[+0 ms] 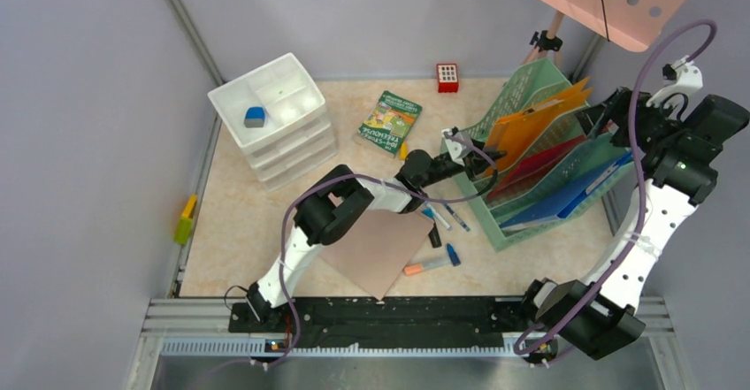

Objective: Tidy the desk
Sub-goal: Place the folder in the storage box.

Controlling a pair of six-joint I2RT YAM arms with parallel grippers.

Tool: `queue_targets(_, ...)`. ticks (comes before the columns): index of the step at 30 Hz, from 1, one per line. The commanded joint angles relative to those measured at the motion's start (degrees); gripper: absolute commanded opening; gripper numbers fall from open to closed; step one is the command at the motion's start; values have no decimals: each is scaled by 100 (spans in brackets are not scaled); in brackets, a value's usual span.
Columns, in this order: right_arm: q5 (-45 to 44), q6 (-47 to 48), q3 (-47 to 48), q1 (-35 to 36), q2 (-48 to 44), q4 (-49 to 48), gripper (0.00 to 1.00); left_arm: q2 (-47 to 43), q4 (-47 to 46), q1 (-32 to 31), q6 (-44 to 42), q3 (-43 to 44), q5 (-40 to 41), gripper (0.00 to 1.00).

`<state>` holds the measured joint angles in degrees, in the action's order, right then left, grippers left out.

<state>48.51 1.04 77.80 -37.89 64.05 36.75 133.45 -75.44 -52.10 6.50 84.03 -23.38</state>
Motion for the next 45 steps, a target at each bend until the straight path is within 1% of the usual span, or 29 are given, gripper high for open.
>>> queue_targets(1,-40,32,639,-160,7,85,99,-387,-218,45,133,-134,-300,0)
queue_targets(9,5,-53,1310,-320,347,262,99,-526,-335,77,163,-410,-540,0)
queue_targets(11,63,-61,1336,-316,415,256,99,-549,-311,77,174,-448,-589,8)
queue_targets(16,53,-4,1242,-320,435,276,99,-654,-273,85,157,-539,-510,36)
queue_targets(17,53,-3,1204,-321,434,268,99,-688,-259,92,155,-540,-507,40)
queue_targets(26,231,47,1090,-316,490,258,99,-1304,402,138,-122,-791,-622,64)
queue_targets(29,258,130,1090,-318,512,297,99,-1636,848,154,-294,-988,-795,82)
queue_targets(30,263,166,1091,-316,517,303,99,-1773,1150,148,-344,-1065,-884,91)
queue_targets(31,276,213,1096,-316,506,322,99,-1916,1421,147,-405,-1138,-990,97)
queue_targets(34,413,404,1170,-316,508,419,99,-2433,2528,155,-765,-1293,-1182,98)
queue_targets(37,664,489,1344,-300,522,505,99,-2987,4367,179,-1435,-1279,-1052,98)
queue_targets(38,728,502,1407,-260,538,531,99,-3162,5093,194,-1703,-1218,-899,98)
queue_targets(39,753,565,1477,-166,565,588,99,-3313,5762,203,-2156,-1140,-681,98)
queue_targets(40,713,649,1564,-23,604,658,99,-3451,6465,212,-2502,-1053,-426,98)
queue_targets(41,621,716,1642,168,637,712,99,-3594,6972,228,-2701,-1033,-50,99)
queue_targets(42,491,749,1714,359,655,713,99,-3729,7357,257,-2778,-1065,374,99)
queue_targets(43,414,752,1784,576,660,677,99,-3894,7664,330,-2857,-1164,613,99)
queue_targets(45,260,719,1937,987,677,574,99,-4264,8123,562,-2867,-1347,727,99)
